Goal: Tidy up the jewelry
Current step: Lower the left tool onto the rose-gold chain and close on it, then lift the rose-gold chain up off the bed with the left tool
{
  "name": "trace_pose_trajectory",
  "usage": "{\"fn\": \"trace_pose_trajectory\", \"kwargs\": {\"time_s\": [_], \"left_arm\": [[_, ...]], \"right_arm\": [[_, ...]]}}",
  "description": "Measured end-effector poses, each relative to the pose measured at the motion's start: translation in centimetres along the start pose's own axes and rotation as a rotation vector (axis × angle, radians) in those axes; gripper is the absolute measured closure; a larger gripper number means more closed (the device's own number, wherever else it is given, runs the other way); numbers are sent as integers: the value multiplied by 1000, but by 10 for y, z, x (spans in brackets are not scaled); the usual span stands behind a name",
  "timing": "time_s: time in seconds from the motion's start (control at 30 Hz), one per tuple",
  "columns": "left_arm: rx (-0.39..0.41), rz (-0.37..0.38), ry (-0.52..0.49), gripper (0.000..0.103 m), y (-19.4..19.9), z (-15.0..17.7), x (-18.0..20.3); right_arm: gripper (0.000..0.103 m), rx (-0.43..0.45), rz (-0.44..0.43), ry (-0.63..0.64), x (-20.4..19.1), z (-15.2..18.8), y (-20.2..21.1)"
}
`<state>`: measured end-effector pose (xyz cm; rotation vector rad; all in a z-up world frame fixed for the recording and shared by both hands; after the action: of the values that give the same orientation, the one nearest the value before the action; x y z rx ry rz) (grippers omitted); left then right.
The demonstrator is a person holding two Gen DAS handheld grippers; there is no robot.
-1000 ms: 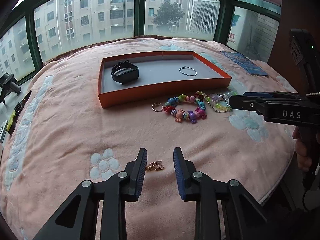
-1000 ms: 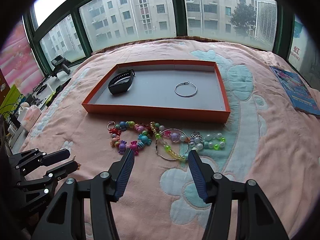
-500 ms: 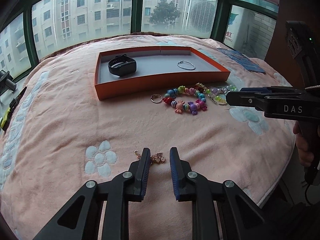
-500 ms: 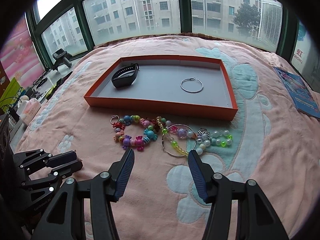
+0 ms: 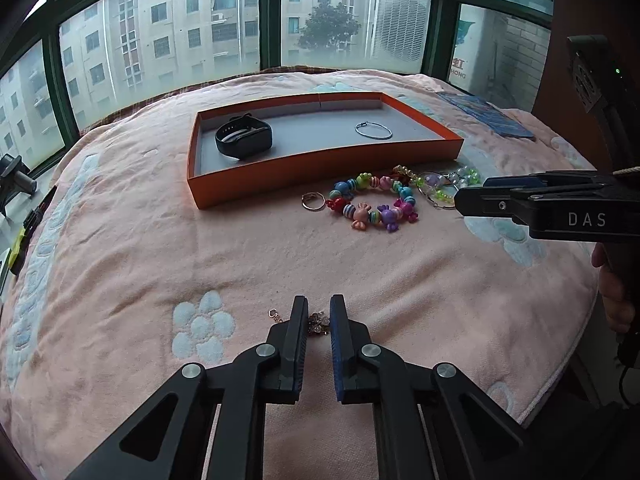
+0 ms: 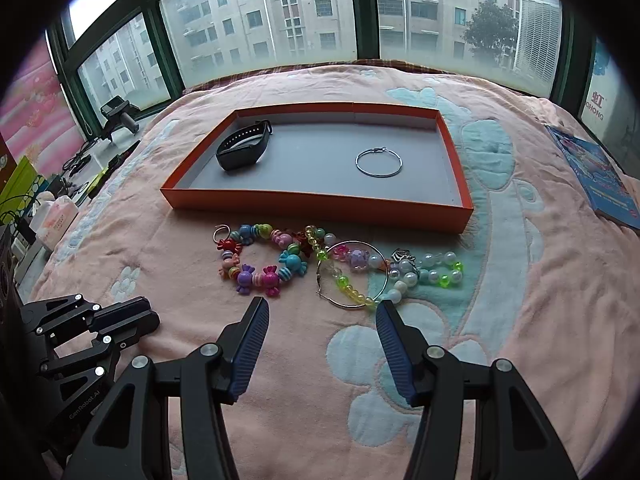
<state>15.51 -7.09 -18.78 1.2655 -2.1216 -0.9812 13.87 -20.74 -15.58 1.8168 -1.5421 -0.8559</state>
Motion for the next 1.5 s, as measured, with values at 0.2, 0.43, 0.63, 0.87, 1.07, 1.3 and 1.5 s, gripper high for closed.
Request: {"fn": "trace_pose_trajectory", "kwargs": {"time_s": [0.2, 0.43, 0.63, 0.87, 1.07, 1.3, 1.5], "left_arm": [[17, 6, 12, 92, 2, -4, 5], [56, 8, 42, 92, 12, -17, 5], [88, 5, 68, 92, 22, -28, 3], [101, 4, 71, 92, 27, -35, 3], [90, 11, 76, 92, 20, -35, 3], [82, 10, 80, 92, 16, -35, 0], [81, 12, 105, 92, 13, -35, -7]], "right_arm": [[42, 1, 2, -14, 4, 1, -1], [42, 4, 16, -43, 17, 4, -6], [42, 6, 46, -90, 38, 3, -9], [42, 6, 51, -118, 52, -2, -13], [42, 4, 34, -105, 49, -8, -15], [42, -9, -26, -20, 24, -12, -23], [42, -19, -55, -2, 18, -17, -29]]}}
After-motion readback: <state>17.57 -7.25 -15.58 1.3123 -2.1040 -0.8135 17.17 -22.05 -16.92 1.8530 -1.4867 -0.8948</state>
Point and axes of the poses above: each gripper's, at about its wrist camera, not at the fingertips, and y roughly against the way its jaws point, x to its right, z to its underside, the point moved 7 cm from there along -y, roughly the way its jaws point, and after that the axes turned 2 degrees about -x, right-handed, at the moved point
